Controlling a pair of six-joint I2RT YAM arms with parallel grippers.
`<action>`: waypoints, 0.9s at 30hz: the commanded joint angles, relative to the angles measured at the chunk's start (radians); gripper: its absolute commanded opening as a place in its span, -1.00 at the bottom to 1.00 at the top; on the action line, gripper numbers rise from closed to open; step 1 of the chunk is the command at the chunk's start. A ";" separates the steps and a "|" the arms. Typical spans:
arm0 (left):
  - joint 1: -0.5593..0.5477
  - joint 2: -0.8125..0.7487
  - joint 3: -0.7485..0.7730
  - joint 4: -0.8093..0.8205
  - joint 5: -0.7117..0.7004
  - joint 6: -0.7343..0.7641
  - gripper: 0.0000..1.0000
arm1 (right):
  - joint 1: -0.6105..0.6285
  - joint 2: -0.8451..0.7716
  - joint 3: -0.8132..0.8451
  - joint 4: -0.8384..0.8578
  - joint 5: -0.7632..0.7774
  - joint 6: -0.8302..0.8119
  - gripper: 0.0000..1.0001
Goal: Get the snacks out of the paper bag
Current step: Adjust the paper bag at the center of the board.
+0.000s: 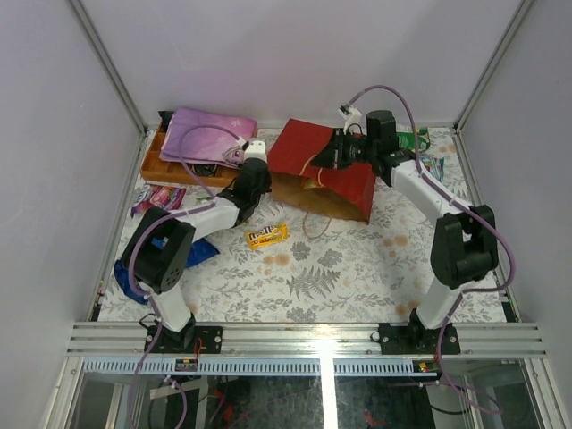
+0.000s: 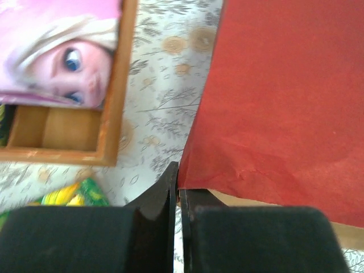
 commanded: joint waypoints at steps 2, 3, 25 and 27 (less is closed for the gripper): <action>0.003 -0.122 -0.109 0.051 -0.225 -0.207 -1.00 | -0.004 0.106 0.154 -0.045 -0.056 -0.025 -1.00; -0.006 -0.132 -0.123 0.045 -0.243 -0.230 -1.00 | -0.002 0.130 0.181 -0.060 -0.061 -0.032 -1.00; -0.214 0.102 0.195 -0.302 -0.513 -0.700 -1.00 | -0.101 0.611 0.976 -0.609 -0.234 -0.436 -1.00; -0.215 0.124 0.223 -0.302 -0.483 -0.709 -1.00 | -0.128 0.634 0.983 -0.594 -0.248 -0.425 -1.00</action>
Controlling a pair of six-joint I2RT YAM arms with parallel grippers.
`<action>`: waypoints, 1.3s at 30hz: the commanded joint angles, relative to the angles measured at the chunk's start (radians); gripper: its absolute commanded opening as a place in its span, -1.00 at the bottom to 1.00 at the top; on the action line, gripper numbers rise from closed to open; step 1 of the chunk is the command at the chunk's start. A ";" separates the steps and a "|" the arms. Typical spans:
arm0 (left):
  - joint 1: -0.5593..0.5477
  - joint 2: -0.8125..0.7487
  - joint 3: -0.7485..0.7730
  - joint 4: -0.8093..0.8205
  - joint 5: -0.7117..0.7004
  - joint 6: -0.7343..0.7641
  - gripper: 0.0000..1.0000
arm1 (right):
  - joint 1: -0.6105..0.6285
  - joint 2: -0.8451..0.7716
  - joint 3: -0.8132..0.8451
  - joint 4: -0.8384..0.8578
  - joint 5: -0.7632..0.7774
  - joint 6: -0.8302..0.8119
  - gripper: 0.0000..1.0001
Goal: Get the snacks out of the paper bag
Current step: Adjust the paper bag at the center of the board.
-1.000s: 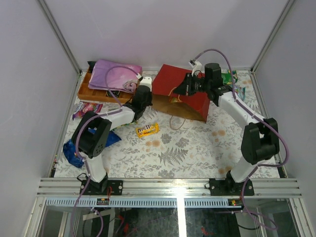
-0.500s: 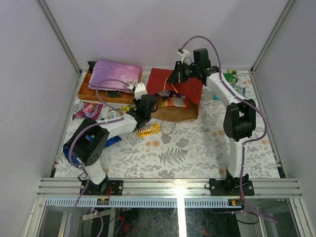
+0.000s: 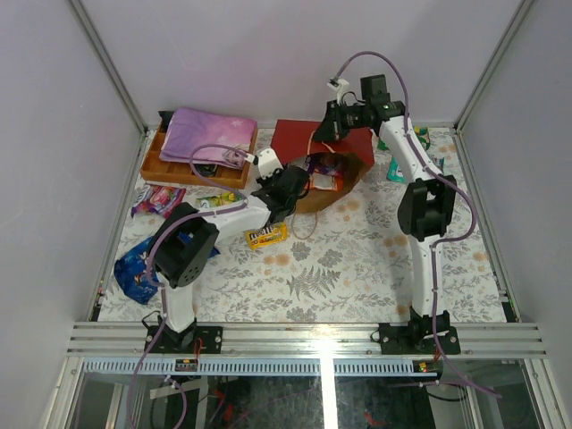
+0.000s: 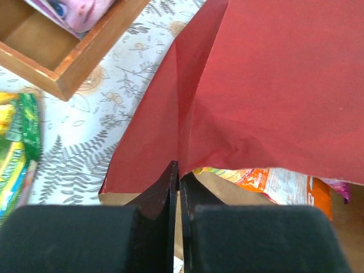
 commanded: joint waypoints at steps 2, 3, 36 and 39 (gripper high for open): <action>-0.004 0.058 0.094 -0.011 0.031 -0.064 -1.00 | -0.102 0.069 0.057 0.040 -0.119 0.009 -1.00; -0.007 0.070 0.109 -0.013 0.040 -0.062 -1.00 | -0.121 0.080 0.062 0.060 -0.147 0.032 -1.00; -0.014 -0.155 0.207 -0.079 0.870 0.895 0.99 | -0.251 -0.851 -1.128 1.078 0.057 0.914 0.98; -0.011 -0.071 0.316 -0.113 0.899 0.960 0.99 | -0.257 -0.961 -1.251 1.058 0.195 0.924 0.99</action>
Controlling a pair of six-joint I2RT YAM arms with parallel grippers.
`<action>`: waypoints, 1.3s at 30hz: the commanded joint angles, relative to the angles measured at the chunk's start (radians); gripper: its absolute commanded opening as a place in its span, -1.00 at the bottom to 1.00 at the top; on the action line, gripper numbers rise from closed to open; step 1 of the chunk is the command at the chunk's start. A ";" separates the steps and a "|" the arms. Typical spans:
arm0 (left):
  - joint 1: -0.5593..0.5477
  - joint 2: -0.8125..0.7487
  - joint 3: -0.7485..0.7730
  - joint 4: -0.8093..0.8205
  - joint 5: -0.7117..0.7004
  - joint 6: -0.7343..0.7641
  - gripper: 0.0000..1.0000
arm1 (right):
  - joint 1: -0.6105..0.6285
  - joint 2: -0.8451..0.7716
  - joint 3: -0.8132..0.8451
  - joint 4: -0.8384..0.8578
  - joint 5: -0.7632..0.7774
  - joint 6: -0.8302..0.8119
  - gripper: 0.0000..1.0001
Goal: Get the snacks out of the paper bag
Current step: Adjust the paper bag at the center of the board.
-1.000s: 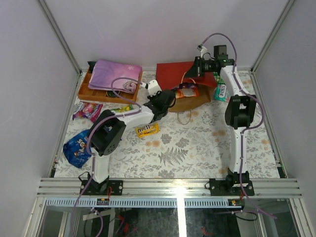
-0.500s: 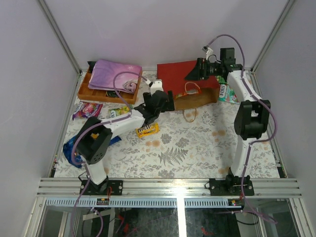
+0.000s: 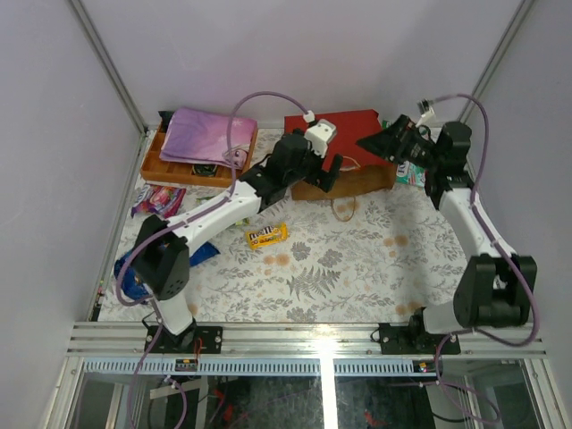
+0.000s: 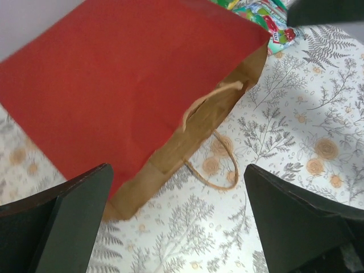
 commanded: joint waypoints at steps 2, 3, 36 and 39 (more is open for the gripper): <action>0.006 0.160 0.208 -0.106 0.107 0.189 1.00 | -0.010 -0.200 -0.155 0.089 0.260 0.102 0.98; 0.011 0.187 0.248 -0.120 0.134 0.195 1.00 | -0.011 -0.225 -0.180 0.069 0.298 0.087 0.98; 0.125 0.370 0.420 -0.101 0.309 0.058 -1.00 | 0.071 0.038 -0.665 0.827 0.848 0.618 0.68; 0.125 0.372 0.421 -0.101 0.313 0.058 -1.00 | 0.111 0.063 -0.647 0.837 0.866 0.633 0.66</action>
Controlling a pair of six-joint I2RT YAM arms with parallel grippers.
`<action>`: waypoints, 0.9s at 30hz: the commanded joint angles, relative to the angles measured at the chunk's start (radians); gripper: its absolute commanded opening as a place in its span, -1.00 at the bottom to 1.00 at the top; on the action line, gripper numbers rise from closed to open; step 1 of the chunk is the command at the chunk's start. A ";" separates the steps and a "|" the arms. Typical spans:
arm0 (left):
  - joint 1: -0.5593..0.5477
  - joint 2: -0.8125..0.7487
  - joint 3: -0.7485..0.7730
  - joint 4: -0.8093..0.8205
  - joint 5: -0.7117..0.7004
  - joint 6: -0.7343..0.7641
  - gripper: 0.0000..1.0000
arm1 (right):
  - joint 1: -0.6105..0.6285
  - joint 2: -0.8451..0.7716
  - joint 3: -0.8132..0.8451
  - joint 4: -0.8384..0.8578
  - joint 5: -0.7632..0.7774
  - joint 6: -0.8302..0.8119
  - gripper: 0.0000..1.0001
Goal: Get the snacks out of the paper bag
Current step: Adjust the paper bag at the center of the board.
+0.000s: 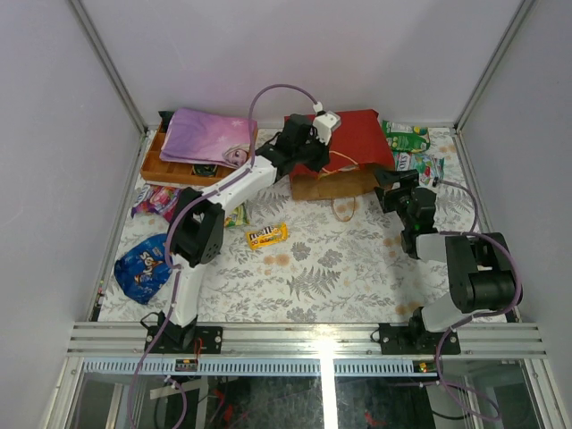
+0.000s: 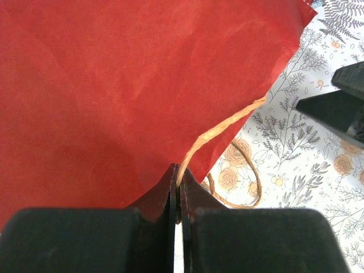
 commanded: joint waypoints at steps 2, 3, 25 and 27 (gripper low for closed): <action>-0.007 -0.036 0.003 0.062 0.026 -0.016 -1.00 | 0.058 0.032 0.050 0.198 0.064 0.052 0.67; -0.007 -0.037 0.002 0.061 0.029 -0.018 -1.00 | 0.058 0.046 0.055 0.213 0.074 0.055 0.67; -0.020 -0.081 -0.033 0.058 -0.001 -0.036 -1.00 | 0.078 0.404 0.429 0.200 0.107 0.139 -0.99; -0.028 -0.104 -0.068 0.063 -0.046 -0.032 -1.00 | 0.084 0.416 0.450 0.190 0.070 0.133 -1.00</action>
